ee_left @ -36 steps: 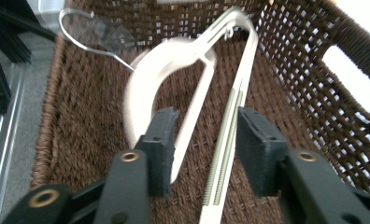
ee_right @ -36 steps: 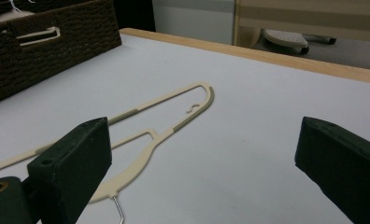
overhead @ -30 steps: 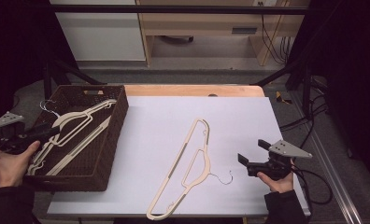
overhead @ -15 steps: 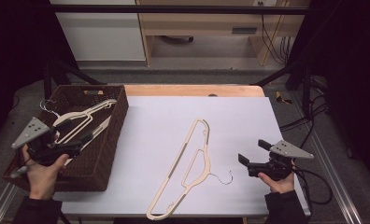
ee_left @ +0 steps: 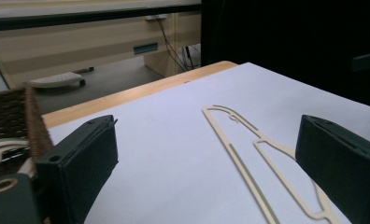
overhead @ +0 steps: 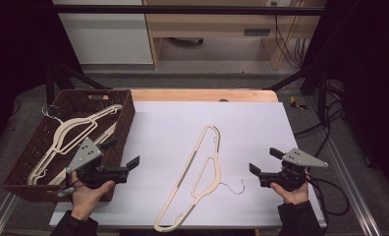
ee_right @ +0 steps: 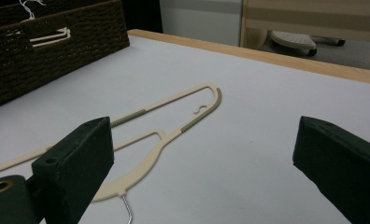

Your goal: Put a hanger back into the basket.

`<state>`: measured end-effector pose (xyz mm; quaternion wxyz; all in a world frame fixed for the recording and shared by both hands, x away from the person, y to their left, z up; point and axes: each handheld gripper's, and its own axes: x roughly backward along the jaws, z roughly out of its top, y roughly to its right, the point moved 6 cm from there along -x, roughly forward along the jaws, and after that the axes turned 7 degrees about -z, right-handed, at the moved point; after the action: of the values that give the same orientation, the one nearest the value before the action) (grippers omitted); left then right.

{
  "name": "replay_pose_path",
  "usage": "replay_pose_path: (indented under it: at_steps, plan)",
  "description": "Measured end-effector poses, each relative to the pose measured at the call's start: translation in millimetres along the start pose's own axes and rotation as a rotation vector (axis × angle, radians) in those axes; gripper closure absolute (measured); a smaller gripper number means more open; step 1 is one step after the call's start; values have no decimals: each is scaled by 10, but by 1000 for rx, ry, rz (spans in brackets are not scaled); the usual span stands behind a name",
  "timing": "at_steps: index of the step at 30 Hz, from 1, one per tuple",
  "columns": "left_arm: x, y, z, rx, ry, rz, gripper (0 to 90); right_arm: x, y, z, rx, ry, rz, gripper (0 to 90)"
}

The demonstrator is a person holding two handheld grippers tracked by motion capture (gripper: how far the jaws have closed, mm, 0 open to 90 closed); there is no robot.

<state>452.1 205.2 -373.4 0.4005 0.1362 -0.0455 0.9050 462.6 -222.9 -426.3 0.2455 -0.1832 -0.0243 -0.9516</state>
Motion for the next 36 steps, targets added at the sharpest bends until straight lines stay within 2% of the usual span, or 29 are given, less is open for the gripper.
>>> replay_pose_path:
  at_steps: [6,9,14,17,20,23,28,32,36]
  plan:
    - [-200,195,-145,-25,-53,-43,55,-47,-53,-26,3,-15,20,63]
    - [-290,267,-249,-35,-93,-66,54,-83,-83,-57,26,-34,38,70]
    - [-377,326,-367,-28,-127,-93,55,-167,-186,-92,39,-54,66,89]
    - [-477,384,-478,-8,-163,-124,56,-223,-263,-141,66,-91,89,109]
    - [-539,433,-550,-19,-195,-135,56,-283,-339,-195,76,-125,109,154]
    - [-576,458,-596,-27,-214,-145,56,-355,-423,-260,86,-156,139,221]
    - [-605,449,-650,-18,-232,-148,60,-496,-526,-450,140,-241,177,312]
    - [-642,439,-700,-11,-250,-149,60,-583,-555,-574,161,-297,182,362]
    - [-657,443,-714,-8,-255,-151,60,-657,-569,-650,170,-326,183,416]
